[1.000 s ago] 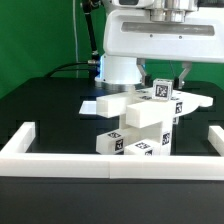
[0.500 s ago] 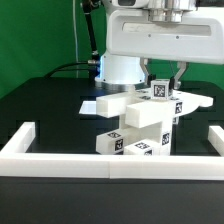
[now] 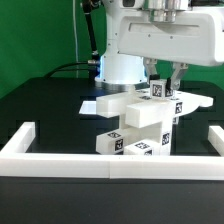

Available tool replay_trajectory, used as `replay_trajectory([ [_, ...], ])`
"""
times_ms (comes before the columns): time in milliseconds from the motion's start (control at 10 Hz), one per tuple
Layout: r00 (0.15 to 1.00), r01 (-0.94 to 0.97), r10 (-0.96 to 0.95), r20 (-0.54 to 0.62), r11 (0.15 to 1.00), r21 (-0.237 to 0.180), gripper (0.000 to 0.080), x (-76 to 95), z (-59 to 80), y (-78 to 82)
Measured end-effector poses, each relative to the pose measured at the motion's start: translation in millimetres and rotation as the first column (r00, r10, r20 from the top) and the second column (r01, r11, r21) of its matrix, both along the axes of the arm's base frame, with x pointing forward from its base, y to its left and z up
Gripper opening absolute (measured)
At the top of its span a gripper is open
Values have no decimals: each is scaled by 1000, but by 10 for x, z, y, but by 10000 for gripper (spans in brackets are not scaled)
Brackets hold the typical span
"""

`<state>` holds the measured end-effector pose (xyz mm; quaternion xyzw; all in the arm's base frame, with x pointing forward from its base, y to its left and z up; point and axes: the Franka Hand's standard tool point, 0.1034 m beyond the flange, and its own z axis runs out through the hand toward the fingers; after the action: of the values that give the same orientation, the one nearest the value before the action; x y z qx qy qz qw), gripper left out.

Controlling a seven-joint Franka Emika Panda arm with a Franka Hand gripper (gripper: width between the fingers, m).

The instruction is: Assemble chair

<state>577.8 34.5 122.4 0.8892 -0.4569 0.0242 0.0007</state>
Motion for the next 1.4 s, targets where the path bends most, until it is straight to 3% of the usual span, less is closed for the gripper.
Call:
replay_trajectory([
  [200,984,181,-181,3,983,17,284,1,-1,16],
  [700,905,425,-426,0,904,40,284,0,-3,38],
  [800,837,546,-547,-7,836,56,284,1,-4,58],
  [1000,796,605,-606,-11,794,60,284,0,-7,66],
  [1200,791,611,-611,-14,789,63,547,-2,-13,73],
  [1300,814,580,-581,-12,812,62,621,-2,-13,73],
  [1400,855,519,-519,-11,854,48,621,-10,-13,75],
])
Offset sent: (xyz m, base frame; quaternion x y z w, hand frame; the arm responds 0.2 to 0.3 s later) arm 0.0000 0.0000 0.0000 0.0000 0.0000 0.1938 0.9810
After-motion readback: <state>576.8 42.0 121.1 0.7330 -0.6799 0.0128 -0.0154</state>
